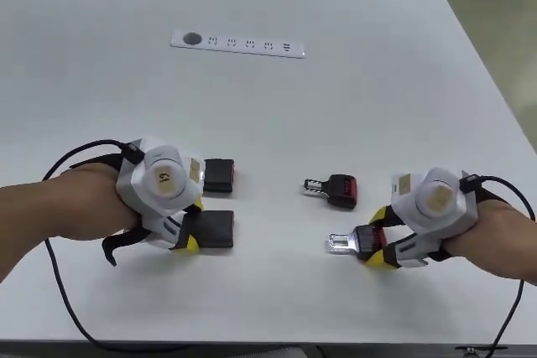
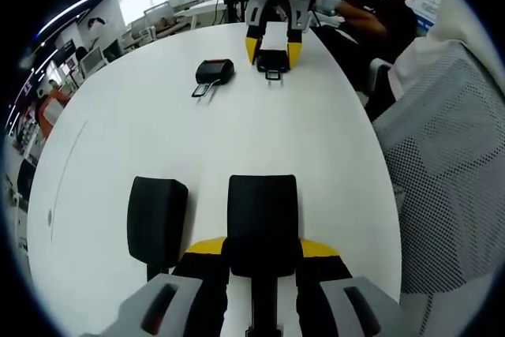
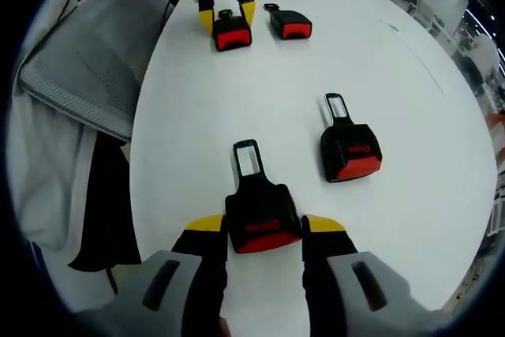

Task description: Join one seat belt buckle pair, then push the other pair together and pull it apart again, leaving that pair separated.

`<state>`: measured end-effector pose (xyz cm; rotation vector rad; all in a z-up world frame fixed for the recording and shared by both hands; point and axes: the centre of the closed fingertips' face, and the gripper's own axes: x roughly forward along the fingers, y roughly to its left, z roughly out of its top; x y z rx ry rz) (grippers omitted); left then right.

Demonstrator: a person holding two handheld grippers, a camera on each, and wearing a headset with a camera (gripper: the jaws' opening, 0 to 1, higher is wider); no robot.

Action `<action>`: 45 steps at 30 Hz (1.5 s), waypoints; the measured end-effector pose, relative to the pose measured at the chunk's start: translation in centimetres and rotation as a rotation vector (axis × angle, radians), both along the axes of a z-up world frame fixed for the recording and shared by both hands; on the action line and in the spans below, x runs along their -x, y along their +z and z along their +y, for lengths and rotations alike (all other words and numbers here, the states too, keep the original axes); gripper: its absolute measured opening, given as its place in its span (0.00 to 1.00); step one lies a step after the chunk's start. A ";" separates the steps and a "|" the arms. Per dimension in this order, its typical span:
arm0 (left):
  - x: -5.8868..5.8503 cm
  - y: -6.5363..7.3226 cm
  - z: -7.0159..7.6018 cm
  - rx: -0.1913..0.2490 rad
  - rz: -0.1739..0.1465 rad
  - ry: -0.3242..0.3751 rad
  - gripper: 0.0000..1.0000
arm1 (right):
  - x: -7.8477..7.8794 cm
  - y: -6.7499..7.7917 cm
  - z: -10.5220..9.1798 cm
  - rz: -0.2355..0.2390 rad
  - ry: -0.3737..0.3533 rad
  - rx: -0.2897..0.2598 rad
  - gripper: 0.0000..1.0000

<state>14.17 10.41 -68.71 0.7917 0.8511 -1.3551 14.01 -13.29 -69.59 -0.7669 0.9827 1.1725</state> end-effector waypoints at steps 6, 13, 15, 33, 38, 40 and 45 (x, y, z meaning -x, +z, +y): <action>0.1 0.1 -0.1 0.002 -0.001 0.001 0.34 | -0.3 -0.1 0.8 -0.003 -0.033 -0.008 0.35; -0.1 -0.1 0.0 0.007 0.000 0.004 0.34 | -0.3 0.0 3.5 -0.010 -0.036 -0.044 0.35; -0.2 -0.2 0.1 0.005 -0.001 0.000 0.34 | -0.4 0.1 4.4 -0.012 -0.041 -0.053 0.35; -0.4 -0.6 0.4 0.000 -0.001 0.003 0.34 | -0.7 -0.1 11.8 -0.035 -0.016 -0.109 0.35; -0.5 -0.7 0.5 -0.003 0.000 -0.002 0.34 | -1.0 0.0 12.9 -0.038 -0.026 -0.117 0.35; -0.5 -0.7 0.5 -0.006 0.001 -0.002 0.34 | -1.0 0.0 13.3 -0.039 -0.028 -0.119 0.35; -0.4 -0.7 0.5 -0.010 0.000 -0.001 0.34 | -1.1 0.1 14.2 -0.042 -0.019 -0.118 0.35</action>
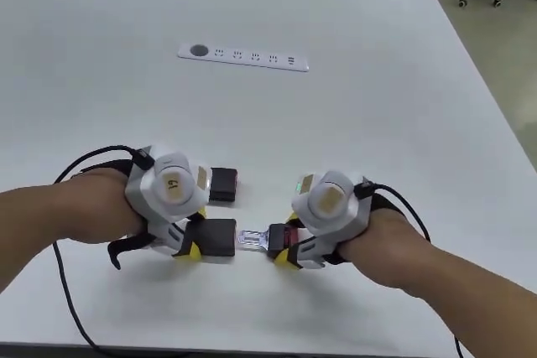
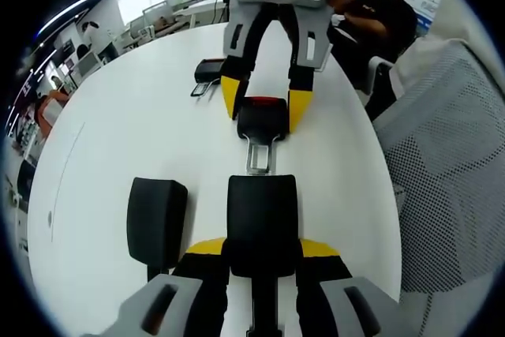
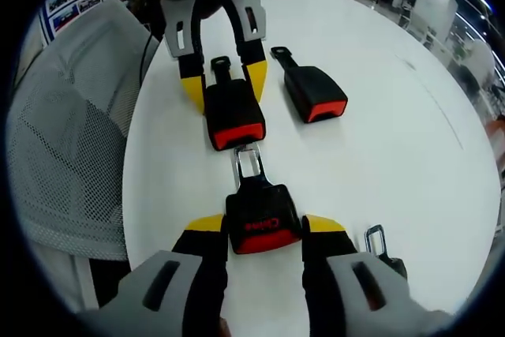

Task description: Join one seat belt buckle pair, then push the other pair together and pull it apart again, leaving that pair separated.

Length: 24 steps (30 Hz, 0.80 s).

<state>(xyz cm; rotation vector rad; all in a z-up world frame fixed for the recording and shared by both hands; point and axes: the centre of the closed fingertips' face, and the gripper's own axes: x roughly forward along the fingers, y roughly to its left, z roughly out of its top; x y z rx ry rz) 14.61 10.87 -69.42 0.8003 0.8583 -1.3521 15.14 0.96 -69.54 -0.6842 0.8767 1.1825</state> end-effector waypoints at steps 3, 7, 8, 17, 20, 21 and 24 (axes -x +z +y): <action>0.1 0.1 -0.1 -0.001 0.000 0.003 0.34 | 0.1 0.2 0.5 -0.002 0.006 0.001 0.35; 0.1 0.1 -0.1 -0.004 0.001 0.008 0.34 | 0.0 0.1 0.6 -0.003 0.009 0.009 0.35; 0.1 0.1 -0.1 -0.004 0.000 0.008 0.34 | 0.0 0.0 0.6 -0.005 0.010 0.009 0.35; 0.0 0.0 0.0 -0.005 0.003 0.009 0.34 | 0.0 0.1 0.6 -0.017 0.016 0.009 0.35; 0.0 0.0 -0.1 -0.004 0.003 0.011 0.34 | 0.1 0.3 0.8 -0.022 0.019 0.014 0.35; 0.0 0.0 -0.1 -0.004 0.004 0.015 0.34 | 0.1 0.2 0.8 -0.021 0.018 0.013 0.35; 0.0 0.0 -0.1 -0.005 0.003 0.017 0.34 | 0.3 0.1 1.3 -0.026 0.031 0.007 0.35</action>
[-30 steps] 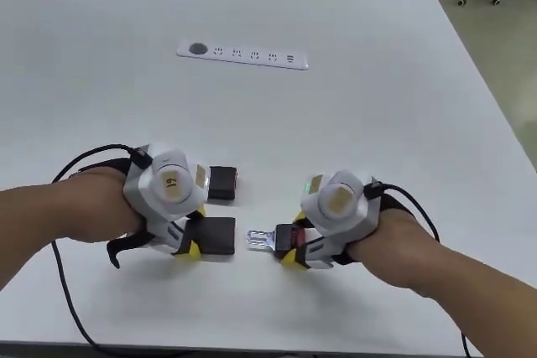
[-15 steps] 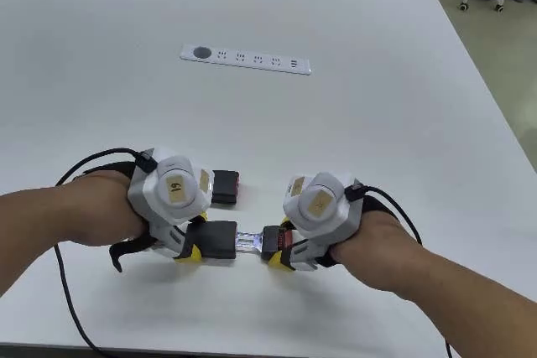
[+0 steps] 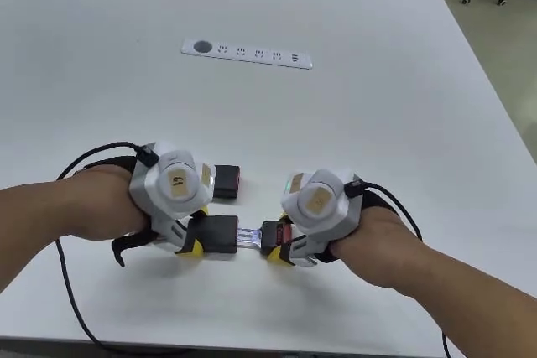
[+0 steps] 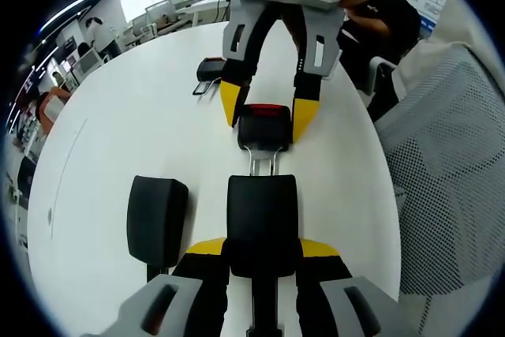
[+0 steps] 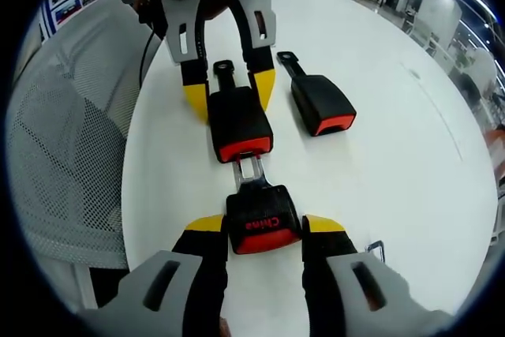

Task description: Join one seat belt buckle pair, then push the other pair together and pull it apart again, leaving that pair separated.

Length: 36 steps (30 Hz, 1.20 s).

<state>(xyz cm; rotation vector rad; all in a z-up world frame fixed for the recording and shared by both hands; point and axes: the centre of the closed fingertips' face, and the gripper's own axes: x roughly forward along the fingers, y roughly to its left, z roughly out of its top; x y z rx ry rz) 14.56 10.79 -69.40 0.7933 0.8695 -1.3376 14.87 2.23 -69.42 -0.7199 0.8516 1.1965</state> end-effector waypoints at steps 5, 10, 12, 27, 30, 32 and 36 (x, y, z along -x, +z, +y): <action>0.0 0.0 -0.1 0.002 -0.001 -0.013 0.33 | 0.0 0.1 0.7 -0.016 0.030 -0.014 0.34; 0.0 0.0 0.0 0.015 0.000 -0.018 0.33 | 0.1 0.2 0.7 -0.016 0.034 -0.022 0.34; 0.0 0.0 0.0 0.016 0.000 -0.016 0.33 | 0.1 0.3 0.8 -0.020 0.035 -0.023 0.33; 0.5 0.6 -0.3 0.016 -0.006 -0.028 0.33 | 0.1 0.1 2.5 -0.034 0.057 -0.047 0.32; 0.5 0.7 -0.4 0.023 -0.007 -0.030 0.32 | 0.2 0.2 2.9 -0.031 0.055 -0.050 0.32; 0.7 0.9 -0.5 0.025 -0.008 -0.032 0.32 | 0.0 -0.1 3.0 -0.029 0.055 -0.050 0.32; 0.8 0.9 -0.5 0.025 -0.005 -0.035 0.32 | 0.2 0.6 3.2 -0.026 0.066 -0.047 0.32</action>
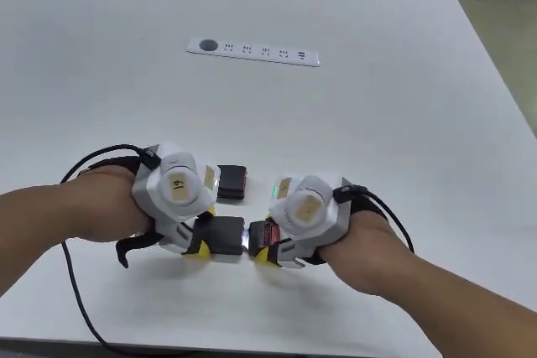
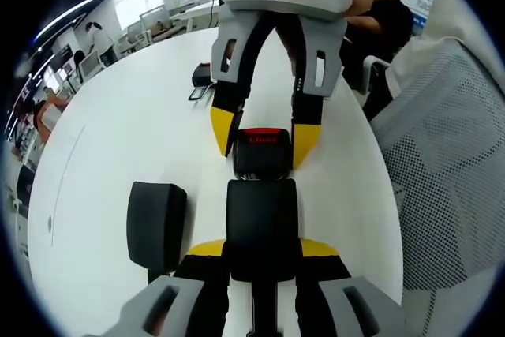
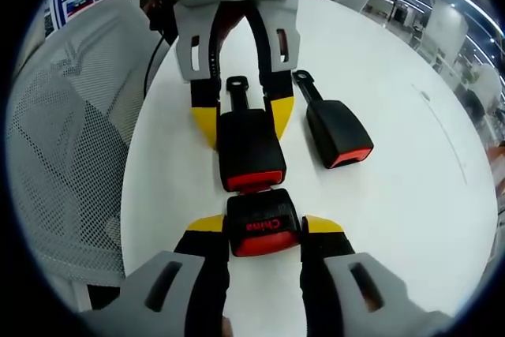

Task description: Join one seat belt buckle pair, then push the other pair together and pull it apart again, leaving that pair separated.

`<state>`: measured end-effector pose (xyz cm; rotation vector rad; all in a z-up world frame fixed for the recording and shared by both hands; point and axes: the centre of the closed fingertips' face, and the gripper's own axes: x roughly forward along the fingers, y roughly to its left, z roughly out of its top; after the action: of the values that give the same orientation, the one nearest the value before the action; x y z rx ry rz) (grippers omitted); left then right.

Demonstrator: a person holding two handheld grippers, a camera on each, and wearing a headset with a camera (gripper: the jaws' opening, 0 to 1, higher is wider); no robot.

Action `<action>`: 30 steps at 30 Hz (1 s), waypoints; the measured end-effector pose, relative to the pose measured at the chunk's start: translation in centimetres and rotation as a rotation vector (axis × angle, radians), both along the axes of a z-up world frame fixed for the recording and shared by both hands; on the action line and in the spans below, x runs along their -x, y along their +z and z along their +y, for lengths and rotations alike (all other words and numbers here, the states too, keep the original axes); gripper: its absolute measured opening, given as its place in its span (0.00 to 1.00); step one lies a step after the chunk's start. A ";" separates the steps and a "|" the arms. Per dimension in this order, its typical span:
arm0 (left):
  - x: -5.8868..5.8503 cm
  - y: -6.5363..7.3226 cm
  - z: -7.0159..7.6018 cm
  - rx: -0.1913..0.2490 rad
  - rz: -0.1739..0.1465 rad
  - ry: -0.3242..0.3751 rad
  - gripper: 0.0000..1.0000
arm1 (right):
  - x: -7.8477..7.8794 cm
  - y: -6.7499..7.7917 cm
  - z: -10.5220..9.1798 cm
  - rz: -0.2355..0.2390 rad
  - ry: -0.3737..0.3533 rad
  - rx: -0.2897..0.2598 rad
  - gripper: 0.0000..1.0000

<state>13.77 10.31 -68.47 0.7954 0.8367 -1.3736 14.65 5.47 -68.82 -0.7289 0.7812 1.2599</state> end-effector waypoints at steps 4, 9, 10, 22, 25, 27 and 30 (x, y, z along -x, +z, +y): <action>-0.3 -0.3 0.1 -0.001 0.000 0.002 0.32 | -0.4 -0.8 -0.3 0.007 -0.030 -0.016 0.32; -0.7 -0.6 0.2 -0.006 0.001 0.001 0.33 | -0.2 -0.3 -0.2 0.001 -0.013 -0.004 0.32; -0.7 -0.6 0.3 -0.006 0.001 0.002 0.33 | 0.1 0.1 -0.2 -0.001 -0.013 -0.004 0.32; -0.9 -0.5 0.5 0.015 0.012 0.011 0.32 | 0.6 0.2 -0.7 -0.003 0.024 0.027 0.31; -0.9 -0.5 0.5 0.010 0.011 0.011 0.32 | 0.4 -0.1 -0.6 0.002 0.034 0.023 0.31; -0.8 -0.5 0.5 0.005 0.010 0.009 0.32 | 0.4 -0.2 -0.7 0.004 0.036 0.023 0.31; -0.6 -0.4 0.5 0.000 0.012 0.006 0.32 | 0.2 -0.5 -0.7 0.006 0.043 0.021 0.31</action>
<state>14.41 10.79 -68.88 0.7851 0.8478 -1.3740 14.50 4.79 -69.37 -0.7624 0.7881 1.2952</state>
